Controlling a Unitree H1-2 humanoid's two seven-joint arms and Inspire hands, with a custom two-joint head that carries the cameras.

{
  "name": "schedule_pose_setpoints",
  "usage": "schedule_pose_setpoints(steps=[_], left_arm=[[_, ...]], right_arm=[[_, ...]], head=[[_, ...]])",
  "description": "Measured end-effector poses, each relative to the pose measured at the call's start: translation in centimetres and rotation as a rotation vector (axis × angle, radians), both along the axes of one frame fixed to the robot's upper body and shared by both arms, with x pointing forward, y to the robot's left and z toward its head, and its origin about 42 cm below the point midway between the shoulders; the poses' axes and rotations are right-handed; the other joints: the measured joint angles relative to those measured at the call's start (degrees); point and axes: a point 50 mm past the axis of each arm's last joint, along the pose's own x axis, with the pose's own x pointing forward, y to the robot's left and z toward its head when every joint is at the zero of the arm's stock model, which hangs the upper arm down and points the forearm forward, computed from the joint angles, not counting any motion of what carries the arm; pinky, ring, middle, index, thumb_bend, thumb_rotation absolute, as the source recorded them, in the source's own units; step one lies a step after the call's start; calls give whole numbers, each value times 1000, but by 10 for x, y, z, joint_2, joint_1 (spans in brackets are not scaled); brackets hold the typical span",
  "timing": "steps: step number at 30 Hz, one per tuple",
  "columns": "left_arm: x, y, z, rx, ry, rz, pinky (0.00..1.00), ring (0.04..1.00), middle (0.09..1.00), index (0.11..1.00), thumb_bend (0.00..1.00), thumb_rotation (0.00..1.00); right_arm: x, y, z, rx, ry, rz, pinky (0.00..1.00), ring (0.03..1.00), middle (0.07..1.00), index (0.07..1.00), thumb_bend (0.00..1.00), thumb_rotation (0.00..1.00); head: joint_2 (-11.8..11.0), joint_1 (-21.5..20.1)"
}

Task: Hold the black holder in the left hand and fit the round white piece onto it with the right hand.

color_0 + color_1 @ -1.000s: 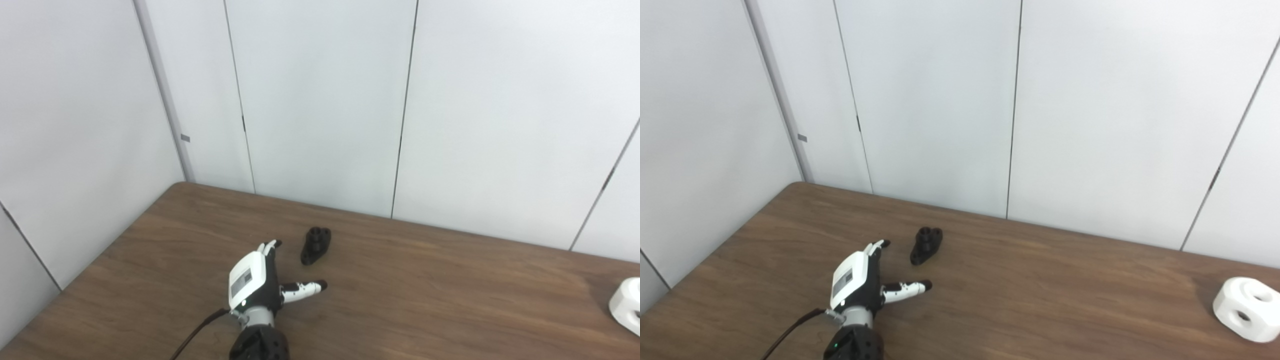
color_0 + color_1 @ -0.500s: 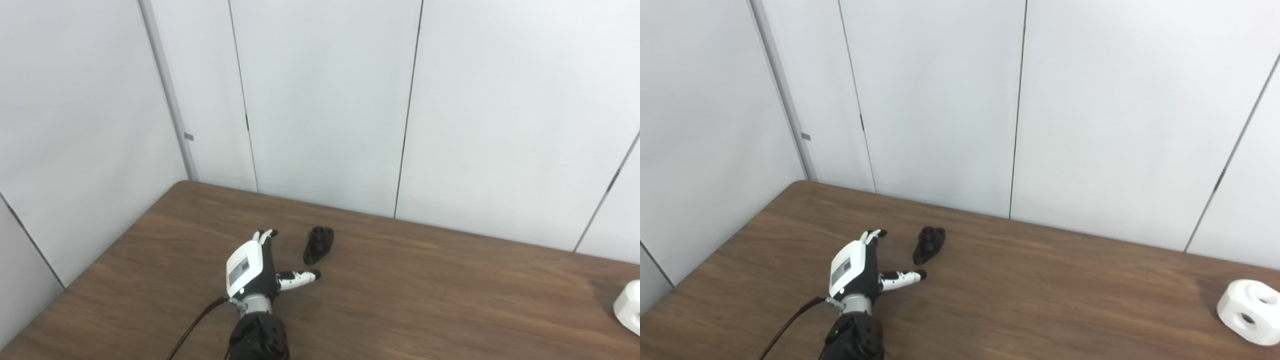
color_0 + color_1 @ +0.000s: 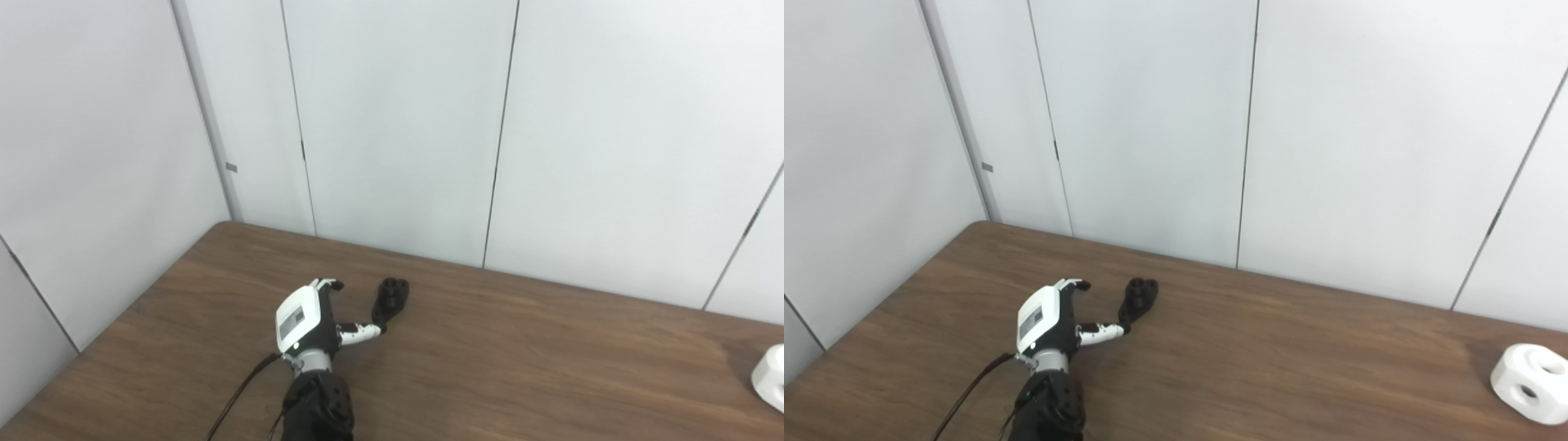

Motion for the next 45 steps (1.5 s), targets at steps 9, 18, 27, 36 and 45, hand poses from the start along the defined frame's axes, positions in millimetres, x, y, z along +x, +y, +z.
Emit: schedule_pose_setpoints(steps=[9,18,27,36,45], left_arm=[[11,-5,-4,-37,-3,-11,816,932,930,710,975,212],[18,-38,-6,-120,1,-64,804,924,925,844,987,239],[23,-44,-7,-110,1,-68,817,931,945,825,995,228],[28,-44,-8,-119,-4,-42,801,937,947,934,974,207],[27,-36,-8,-125,-7,-20,775,943,960,829,960,213]], right_arm=[[-3,6,5,3,-11,-13,563,746,780,778,263,627],[-2,10,8,1,-19,-14,582,752,775,770,261,620],[-2,13,8,8,-20,-20,596,756,771,771,280,615],[-1,16,12,5,-37,-24,599,764,774,776,269,603],[-1,16,13,6,-38,-29,626,771,777,763,308,624]], head=[[4,-10],[2,-19],[-2,-29],[-3,-27],[-7,-29]])
